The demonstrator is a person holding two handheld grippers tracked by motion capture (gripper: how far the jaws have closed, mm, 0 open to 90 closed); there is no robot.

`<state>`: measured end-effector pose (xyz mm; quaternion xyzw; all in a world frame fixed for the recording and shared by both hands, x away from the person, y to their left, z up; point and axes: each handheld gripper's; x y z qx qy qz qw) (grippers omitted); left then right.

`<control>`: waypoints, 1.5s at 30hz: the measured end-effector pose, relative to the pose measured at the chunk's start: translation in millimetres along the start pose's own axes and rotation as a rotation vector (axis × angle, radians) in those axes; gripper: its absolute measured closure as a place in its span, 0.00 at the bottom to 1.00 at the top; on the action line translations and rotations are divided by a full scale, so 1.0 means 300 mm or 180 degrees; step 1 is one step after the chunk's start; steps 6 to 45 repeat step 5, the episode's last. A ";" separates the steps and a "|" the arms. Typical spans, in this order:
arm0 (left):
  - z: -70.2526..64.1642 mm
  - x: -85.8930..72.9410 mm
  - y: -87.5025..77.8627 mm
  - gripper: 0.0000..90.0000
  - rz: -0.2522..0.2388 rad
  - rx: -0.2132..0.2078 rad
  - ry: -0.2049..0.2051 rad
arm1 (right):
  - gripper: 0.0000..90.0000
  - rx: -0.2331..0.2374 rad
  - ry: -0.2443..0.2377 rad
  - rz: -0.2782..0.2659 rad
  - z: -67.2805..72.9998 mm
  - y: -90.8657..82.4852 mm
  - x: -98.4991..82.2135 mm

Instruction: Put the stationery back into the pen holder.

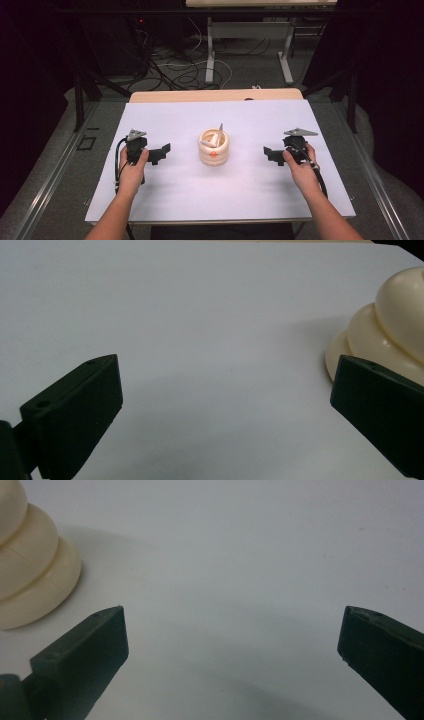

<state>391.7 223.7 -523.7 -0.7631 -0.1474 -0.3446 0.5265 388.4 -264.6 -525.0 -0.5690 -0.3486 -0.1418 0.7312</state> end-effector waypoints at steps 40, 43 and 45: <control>0.028 -0.010 0.000 0.00 0.0057 0.0112 -0.0001 | 0.00 -0.0054 0.0049 0.0017 -0.018 0.001 -0.005; 0.028 -0.010 0.000 0.00 0.0057 0.0112 -0.0001 | 0.00 -0.0054 0.0049 0.0017 -0.018 0.001 -0.005; 0.028 -0.010 0.000 0.00 0.0057 0.0112 -0.0001 | 0.00 -0.0054 0.0049 0.0017 -0.018 0.001 -0.005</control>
Point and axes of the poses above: each handheld gripper's, and its own axes: y roughly forward along the jaws, x roughly out of its top, z roughly to its left, and after that the axes turned 11 degrees about z, right-handed
